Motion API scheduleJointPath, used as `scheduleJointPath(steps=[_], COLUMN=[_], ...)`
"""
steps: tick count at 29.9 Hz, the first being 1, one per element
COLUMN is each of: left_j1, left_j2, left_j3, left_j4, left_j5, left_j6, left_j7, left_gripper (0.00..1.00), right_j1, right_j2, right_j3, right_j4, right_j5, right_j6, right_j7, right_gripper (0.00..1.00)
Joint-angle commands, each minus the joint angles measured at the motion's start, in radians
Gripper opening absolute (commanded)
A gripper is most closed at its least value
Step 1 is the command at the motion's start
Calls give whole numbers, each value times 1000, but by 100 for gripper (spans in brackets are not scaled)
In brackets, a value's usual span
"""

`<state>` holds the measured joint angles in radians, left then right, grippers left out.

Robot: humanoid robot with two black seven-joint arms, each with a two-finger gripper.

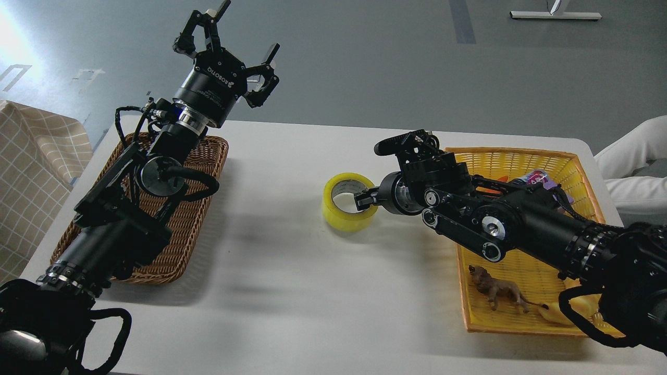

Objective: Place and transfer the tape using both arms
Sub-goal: 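Carry the tape roll toward the table center with the right gripper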

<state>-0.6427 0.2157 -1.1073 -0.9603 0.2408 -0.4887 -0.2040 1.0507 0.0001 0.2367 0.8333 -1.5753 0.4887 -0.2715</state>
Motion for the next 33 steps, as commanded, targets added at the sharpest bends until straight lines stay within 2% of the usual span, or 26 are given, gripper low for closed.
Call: scheduleJointPath(steps=[1,24,33], left_j1=[0,0,2], left_j2=[-9,-13,-13], left_j3=[1,3,3], left_j4=[0,0,0], left_j5=[0,0,0], left_j6=[0,0,0], left_j7=[0,0,0], left_gripper=[98,98,98], right_j1=[0,-9,-12], right_j2=[0,0,0], right_j3=[0,-2,-28], right_j4=[0,86,86], right_j5=[1,6,3], right_j6=[0,0,0], right_j7=[0,0,0], right_gripper=[0,0,4])
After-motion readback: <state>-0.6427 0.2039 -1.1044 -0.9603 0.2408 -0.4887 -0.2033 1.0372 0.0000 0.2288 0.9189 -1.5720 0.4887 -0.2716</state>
